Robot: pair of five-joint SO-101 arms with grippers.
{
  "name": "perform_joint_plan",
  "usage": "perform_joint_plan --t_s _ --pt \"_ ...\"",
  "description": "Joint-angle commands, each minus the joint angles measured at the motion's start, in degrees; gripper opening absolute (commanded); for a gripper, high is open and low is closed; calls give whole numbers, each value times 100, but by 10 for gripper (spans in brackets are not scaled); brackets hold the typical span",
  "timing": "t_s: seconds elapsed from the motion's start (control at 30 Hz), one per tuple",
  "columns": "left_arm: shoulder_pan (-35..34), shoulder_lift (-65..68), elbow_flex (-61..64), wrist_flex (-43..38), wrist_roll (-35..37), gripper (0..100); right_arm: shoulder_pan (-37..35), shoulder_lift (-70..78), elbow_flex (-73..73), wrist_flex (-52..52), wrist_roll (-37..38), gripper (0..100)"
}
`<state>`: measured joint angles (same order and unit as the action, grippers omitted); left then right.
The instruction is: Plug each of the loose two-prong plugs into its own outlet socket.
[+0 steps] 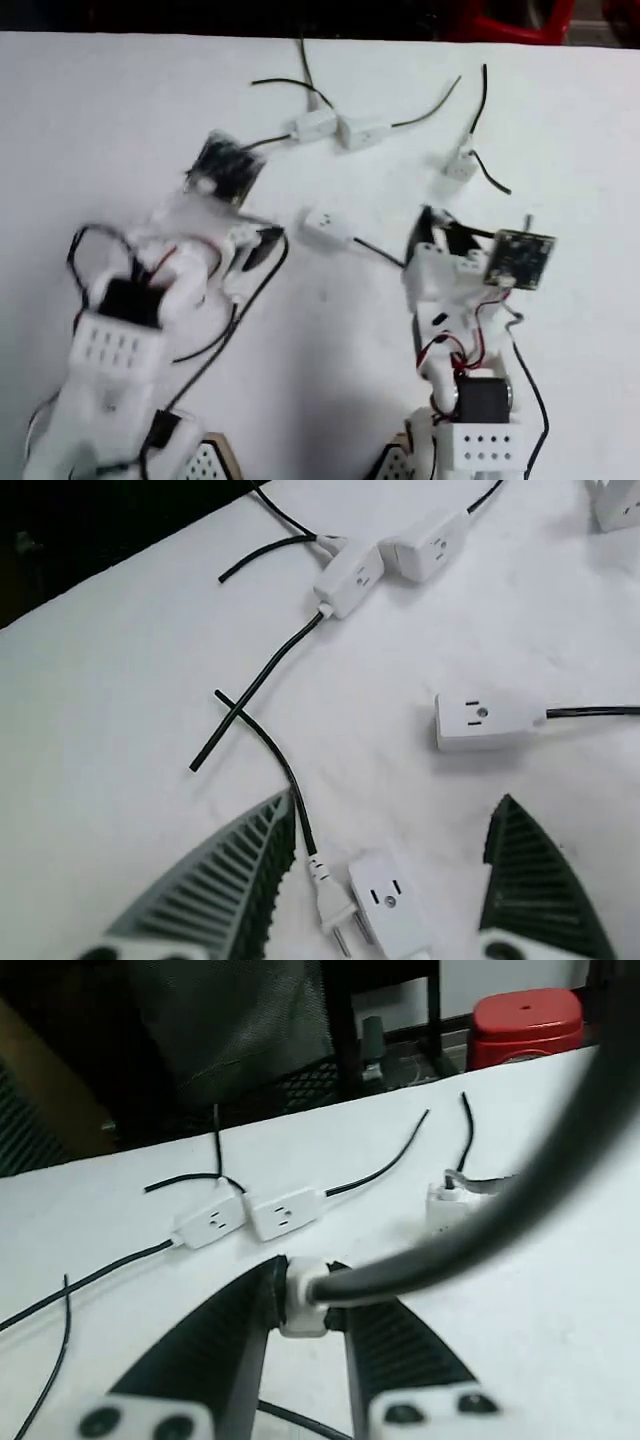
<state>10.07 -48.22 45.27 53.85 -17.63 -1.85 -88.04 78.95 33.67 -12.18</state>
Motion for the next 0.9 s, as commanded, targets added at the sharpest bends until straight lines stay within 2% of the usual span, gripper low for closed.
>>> perform_joint_plan --t_s 0.0,0.13,0.3,0.4,0.6,0.87 --pt "66 1842 -1380 18 -1064 307 400 -66 -53 -119 -97 17" --pt "382 3046 -2119 44 -2224 304 523 -66 -53 -127 -97 17" --pt "857 4207 -2646 9 -3059 301 620 -66 114 -418 -62 17" --pt "1086 4919 -3086 0 -3103 301 690 -66 193 -549 -53 17" --pt "1103 6369 -4334 53 -3103 301 655 -66 202 -558 -53 17" --pt "1218 7591 -5424 53 -3147 301 646 -66 202 -532 -44 17"
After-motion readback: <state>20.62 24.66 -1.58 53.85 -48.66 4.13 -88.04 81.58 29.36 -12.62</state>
